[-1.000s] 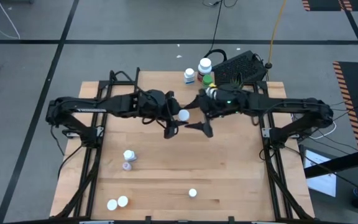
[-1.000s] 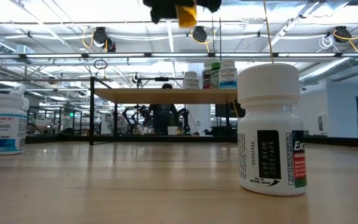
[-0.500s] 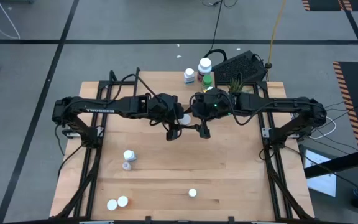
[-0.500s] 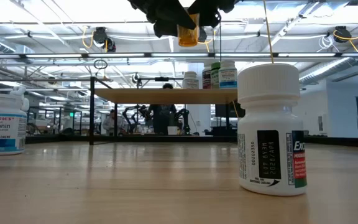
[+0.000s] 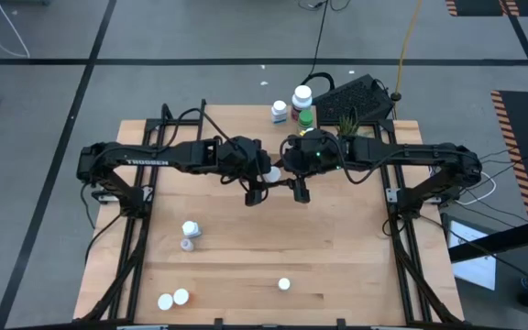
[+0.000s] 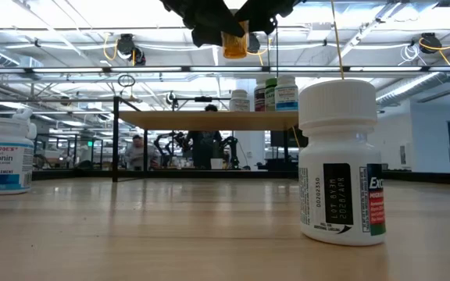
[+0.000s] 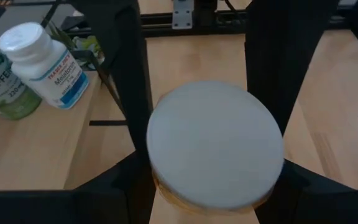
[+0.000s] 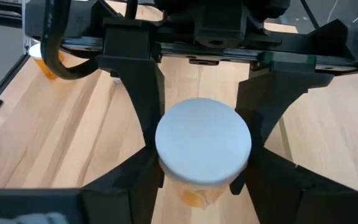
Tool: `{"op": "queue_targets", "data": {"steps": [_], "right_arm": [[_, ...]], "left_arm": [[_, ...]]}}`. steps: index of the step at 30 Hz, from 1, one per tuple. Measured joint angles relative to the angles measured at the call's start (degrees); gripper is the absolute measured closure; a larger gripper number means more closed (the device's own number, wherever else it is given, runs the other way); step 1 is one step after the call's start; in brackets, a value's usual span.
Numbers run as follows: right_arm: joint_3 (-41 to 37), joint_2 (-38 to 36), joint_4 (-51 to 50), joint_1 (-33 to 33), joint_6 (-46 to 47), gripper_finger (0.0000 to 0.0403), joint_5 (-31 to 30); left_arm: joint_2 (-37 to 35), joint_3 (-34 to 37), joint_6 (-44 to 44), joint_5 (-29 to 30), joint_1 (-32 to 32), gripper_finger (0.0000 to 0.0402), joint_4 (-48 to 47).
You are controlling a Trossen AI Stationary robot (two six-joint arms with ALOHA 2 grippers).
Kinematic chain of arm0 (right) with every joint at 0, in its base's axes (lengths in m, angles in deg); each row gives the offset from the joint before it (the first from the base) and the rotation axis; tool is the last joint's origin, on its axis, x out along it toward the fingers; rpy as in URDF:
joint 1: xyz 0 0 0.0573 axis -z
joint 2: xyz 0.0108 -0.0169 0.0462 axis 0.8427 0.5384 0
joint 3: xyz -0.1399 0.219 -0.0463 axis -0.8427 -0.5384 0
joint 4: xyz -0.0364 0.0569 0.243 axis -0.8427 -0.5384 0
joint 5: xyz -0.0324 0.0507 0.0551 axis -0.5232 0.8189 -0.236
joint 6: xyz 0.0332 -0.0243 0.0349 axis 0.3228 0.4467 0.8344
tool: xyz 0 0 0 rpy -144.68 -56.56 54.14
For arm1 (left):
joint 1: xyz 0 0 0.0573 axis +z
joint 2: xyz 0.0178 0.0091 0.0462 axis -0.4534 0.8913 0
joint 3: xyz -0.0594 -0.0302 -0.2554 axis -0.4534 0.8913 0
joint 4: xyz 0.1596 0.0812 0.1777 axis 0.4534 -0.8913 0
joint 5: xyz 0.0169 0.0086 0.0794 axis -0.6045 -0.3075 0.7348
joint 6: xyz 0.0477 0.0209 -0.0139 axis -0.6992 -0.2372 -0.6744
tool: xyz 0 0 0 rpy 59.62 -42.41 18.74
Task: Pick and place medicine bottles onto shelf by color
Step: Put the top orange pill bottle on the shelf
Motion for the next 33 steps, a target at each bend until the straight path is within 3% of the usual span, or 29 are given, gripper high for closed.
{"op": "queue_targets", "data": {"steps": [8, 14, 20, 25, 31, 33], "right_arm": [[-0.1, 0.0, 0.95, 1.19, 1.94, 0.0203, -0.41], [-0.1, -0.01, 2.74, 3.1, 5.07, 0.0203, -7.5], [-0.44, -0.09, 7.5, 5.57, 6.86, 0.0203, -14.46], [-4.03, -0.1, 12.89, 8.87, 6.75, 0.0202, -22.68], [-10.64, -0.04, 19.22, 13.09, 11.2, 0.0202, -22.74], [-11.59, -0.04, 19.36, 13.45, 11.53, 0.0202, -20.18]], "left_arm": [[-0.19, -0.04, 6.13, 4.26, 0.25, 0.0186, -0.83], [-1.9, -0.08, 14.26, 12.46, 1.01, 0.0134, -5.3], [-3.53, 0.0, 17.58, 12.27, 3.12, 0.0055, -9.17], [-4.49, -0.02, 16.47, 12.25, 5.33, 0.0016, -11.23], [-4.82, -0.02, 15.71, 11.46, 6.95, 0.001, -11.58], [-5.01, -0.04, 14.79, 11.44, 7.03, 0.0009, -11.4]]}}
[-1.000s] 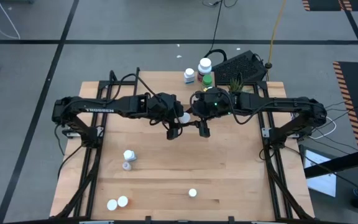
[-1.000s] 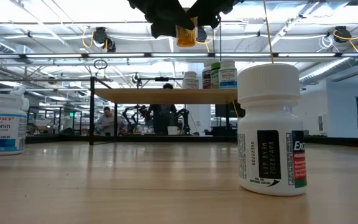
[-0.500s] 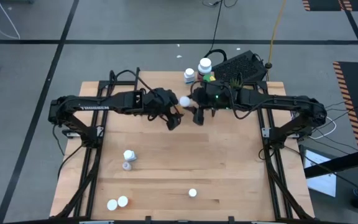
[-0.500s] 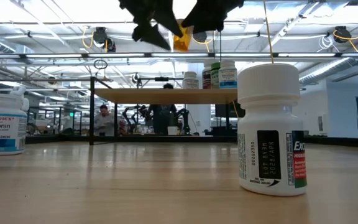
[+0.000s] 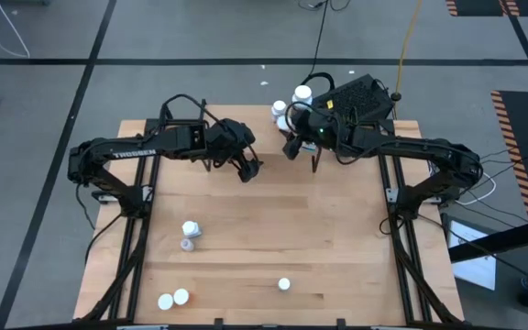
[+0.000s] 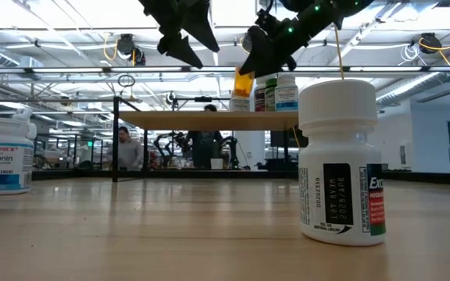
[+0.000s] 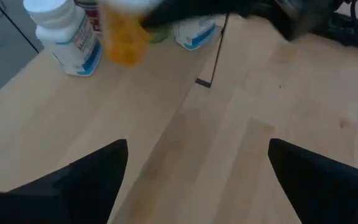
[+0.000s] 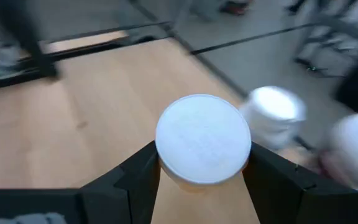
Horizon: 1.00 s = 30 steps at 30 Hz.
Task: Pick and place medicine bottles onto shelf by color
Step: Put the top orange pill bottle on the shelf
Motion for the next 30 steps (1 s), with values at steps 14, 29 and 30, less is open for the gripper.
{"op": "queue_targets", "data": {"steps": [14, 29, 30], "right_arm": [[1.94, 6.27, 0.09, -3.93, 2.31, 0.0202, 2.59], [7.6, 9.65, -5.14, -1.27, 4.08, 0.0202, -5.94], [7.6, 9.65, -5.46, -1.04, 4.26, 0.0202, -5.88]], "left_arm": [[0.11, 0.02, -3.27, -2.15, 2.74, 0.0009, 1.95], [0.11, 0.02, -2.9, -3.17, 3.79, 0.0009, 0.13], [0.11, 0.02, -2.95, -3.17, 3.79, 0.0009, 0.17]]}}
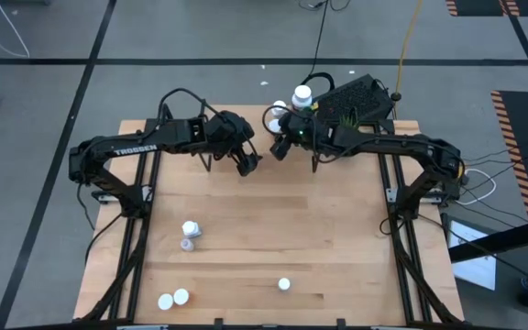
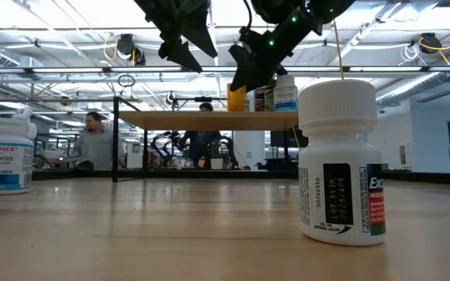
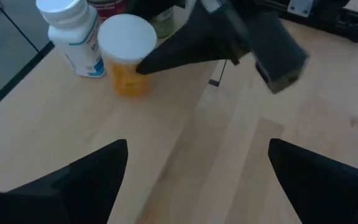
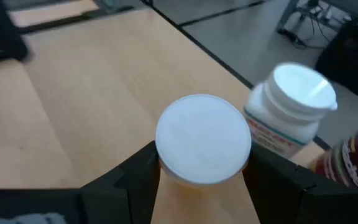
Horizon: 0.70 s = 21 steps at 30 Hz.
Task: Pick and place medicine bottles onto shelf by color
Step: Put the top orange pill bottle on the shelf
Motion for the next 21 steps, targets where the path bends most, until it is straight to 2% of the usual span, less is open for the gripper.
{"op": "queue_targets", "data": {"steps": [14, 21], "right_arm": [[-0.02, 0.06, -1.4, 0.51, 2.83, 0.0198, 0.32], [-0.02, 0.01, -1.39, 0.46, 3.44, 0.0141, 0.22]], "left_arm": [[0.0, 0.0, -0.3, 0.0, 0.11, 0.0009, 0.08], [0.02, 0.02, 0.85, -1.57, 0.15, 0.0009, -0.08]]}}
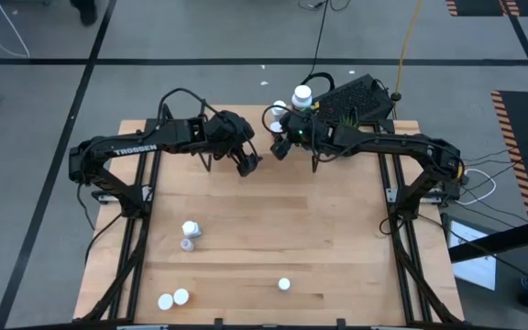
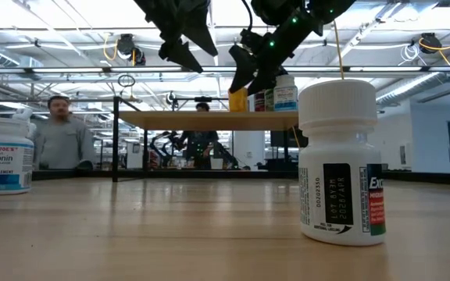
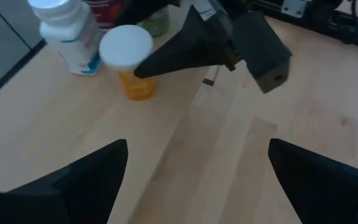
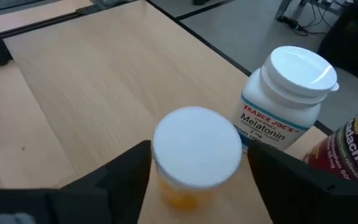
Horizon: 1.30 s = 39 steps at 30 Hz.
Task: Pick and place medicine bottles onto shelf by color
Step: Put the top orange pill bottle on the shelf, then put the small white medicine bottle on the shelf
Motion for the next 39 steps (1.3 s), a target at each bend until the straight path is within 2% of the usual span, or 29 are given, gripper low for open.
{"op": "queue_targets", "data": {"steps": [3, 6, 12, 17, 22, 35, 39], "right_arm": [[-0.02, -0.69, 0.0, -0.02, 0.02, 0.0121, -0.12], [-0.04, -2.68, 0.27, -0.23, 0.02, 0.0117, -0.14], [-0.04, -9.56, 0.93, -2.54, -0.09, 0.013, -0.01], [-0.04, -15.18, 0.75, -5.7, -0.86, 0.0141, 0.04], [-0.04, -18.85, 0.62, -8.73, -3.53, 0.0156, -3.14], [-0.07, -19.37, -4.92, -13.85, -3.67, 0.0188, -4.43], [-0.09, -19.43, -11.01, -16.85, -3.67, 0.0188, -4.2]], "left_arm": [[-0.01, 0.01, 0.58, -1.78, -0.01, 0.0009, 0.55], [0.27, 0.02, 0.55, -3.4, -0.32, 0.0009, 1.94], [4.55, 0.07, -4.81, -4.46, -1.81, 0.0009, 8.15], [8.68, 0.07, -7.16, -3.81, -0.7, 0.0009, 11.11], [11.32, 0.07, -7.6, -3.85, 0.68, 0.0009, 14.62], [13.68, 0.02, -9.99, -3.81, 4.46, 0.0009, 25.41], [13.5, 0.02, -6.62, -3.74, 4.47, 0.0009, 21.92]]}}
